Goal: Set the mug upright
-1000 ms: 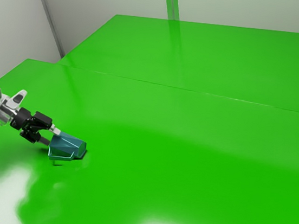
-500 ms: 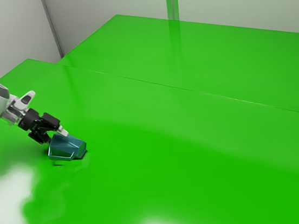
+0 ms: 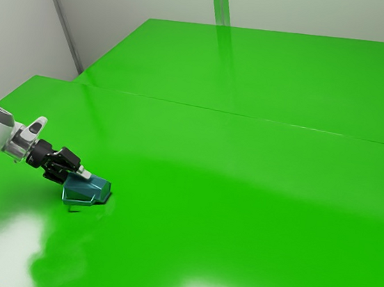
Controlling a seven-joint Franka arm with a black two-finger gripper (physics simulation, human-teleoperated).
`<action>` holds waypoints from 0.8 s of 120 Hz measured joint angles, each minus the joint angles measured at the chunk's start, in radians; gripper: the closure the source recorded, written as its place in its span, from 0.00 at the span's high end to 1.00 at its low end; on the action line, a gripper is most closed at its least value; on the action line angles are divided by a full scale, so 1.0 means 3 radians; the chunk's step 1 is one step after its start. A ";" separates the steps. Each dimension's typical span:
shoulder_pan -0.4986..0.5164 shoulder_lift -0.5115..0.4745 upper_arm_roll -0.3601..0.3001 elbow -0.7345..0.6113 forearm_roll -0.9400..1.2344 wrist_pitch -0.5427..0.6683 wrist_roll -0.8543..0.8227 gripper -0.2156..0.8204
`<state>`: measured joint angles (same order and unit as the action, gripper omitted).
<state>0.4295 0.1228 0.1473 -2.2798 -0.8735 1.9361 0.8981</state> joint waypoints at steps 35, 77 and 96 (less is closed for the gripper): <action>-0.0020 -0.0022 -0.0005 0.0000 -0.0021 -0.0008 0.0003 0.27; -0.0114 -0.0153 -0.0015 -0.0001 -0.0037 -0.0004 -0.0001 0.08; -0.0167 -0.0303 -0.0016 -0.0029 -0.0032 0.0006 -0.0009 0.06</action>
<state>0.3793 0.0318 0.1424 -2.2884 -0.8830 1.9380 0.8955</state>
